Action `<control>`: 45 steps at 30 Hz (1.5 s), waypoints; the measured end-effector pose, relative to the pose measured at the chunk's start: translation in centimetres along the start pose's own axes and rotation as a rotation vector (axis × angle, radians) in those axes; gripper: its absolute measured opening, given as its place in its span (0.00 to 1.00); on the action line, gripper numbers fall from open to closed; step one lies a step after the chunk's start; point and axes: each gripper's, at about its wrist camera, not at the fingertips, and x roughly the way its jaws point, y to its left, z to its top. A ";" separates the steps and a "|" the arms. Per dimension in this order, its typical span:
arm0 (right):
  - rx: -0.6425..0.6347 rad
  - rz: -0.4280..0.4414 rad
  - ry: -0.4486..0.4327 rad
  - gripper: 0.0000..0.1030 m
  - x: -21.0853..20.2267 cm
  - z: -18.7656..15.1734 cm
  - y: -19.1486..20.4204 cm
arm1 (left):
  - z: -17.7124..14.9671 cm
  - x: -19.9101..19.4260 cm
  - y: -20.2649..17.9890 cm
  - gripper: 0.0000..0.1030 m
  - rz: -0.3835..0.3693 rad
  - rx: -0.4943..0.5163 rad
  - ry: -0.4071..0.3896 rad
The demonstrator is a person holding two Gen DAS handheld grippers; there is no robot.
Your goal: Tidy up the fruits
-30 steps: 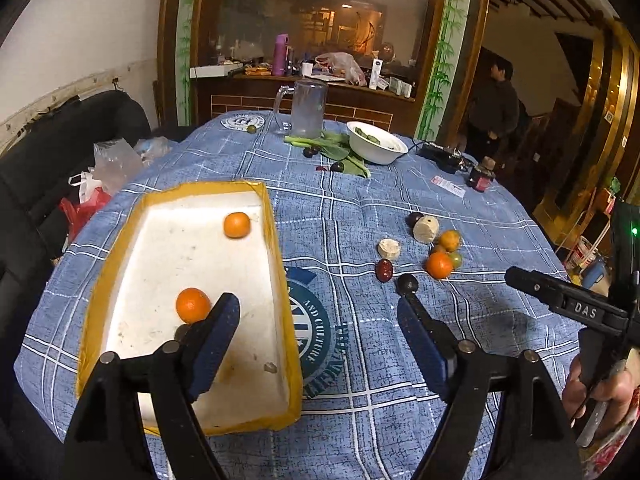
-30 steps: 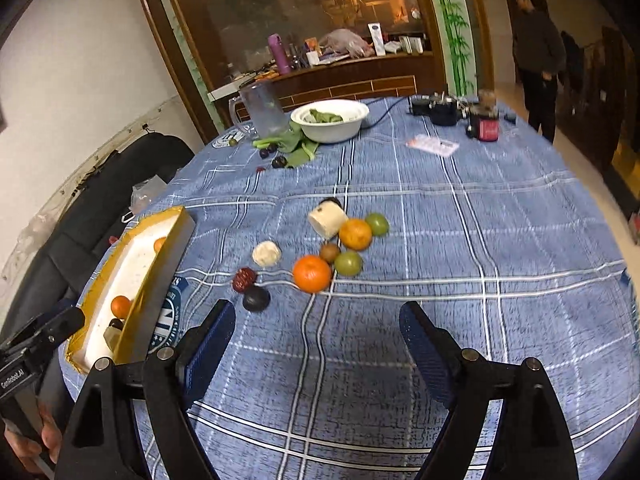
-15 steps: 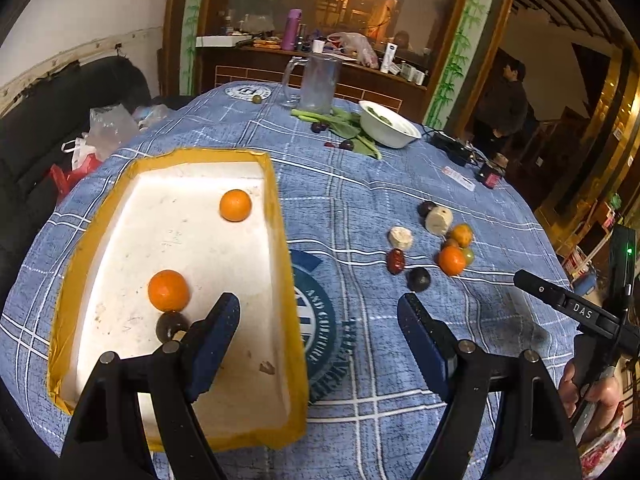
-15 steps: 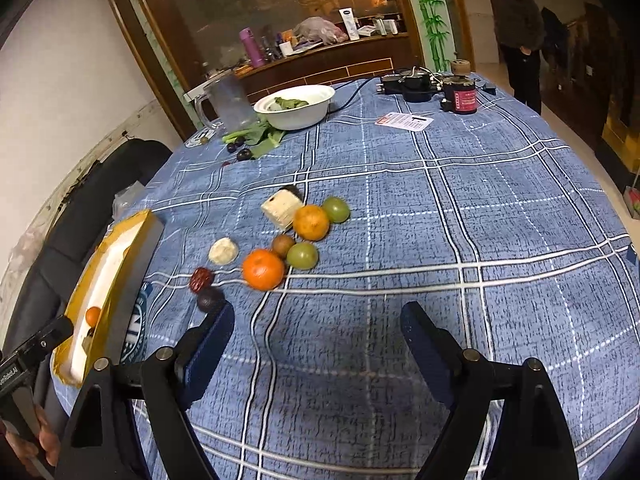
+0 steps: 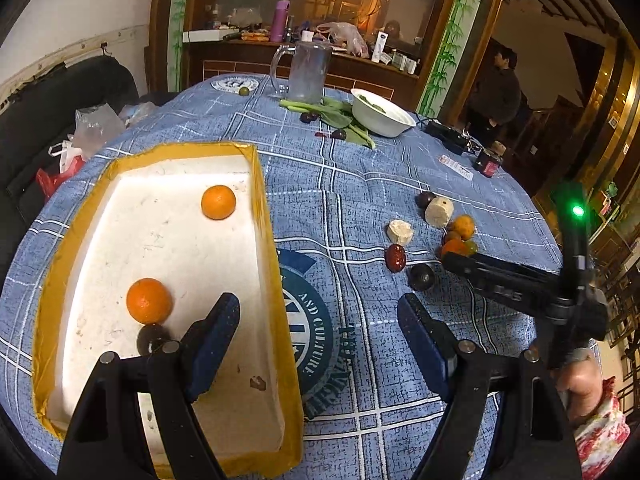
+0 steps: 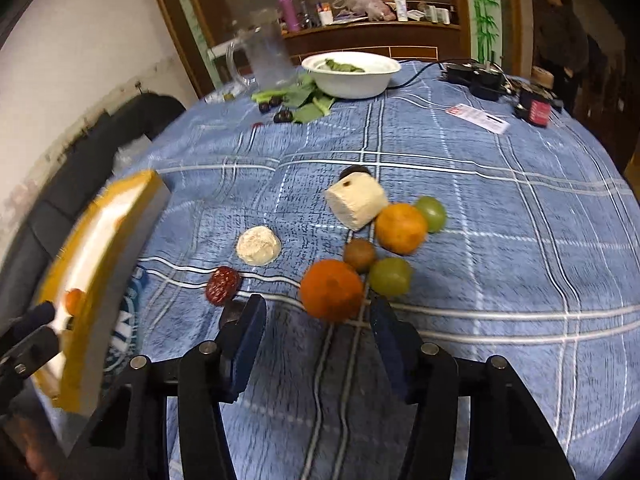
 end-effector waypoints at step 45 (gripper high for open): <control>0.229 0.066 -0.170 0.37 -4.2 -1.2 -8.6 | 7.9 14.6 -12.0 0.32 -0.178 0.015 0.210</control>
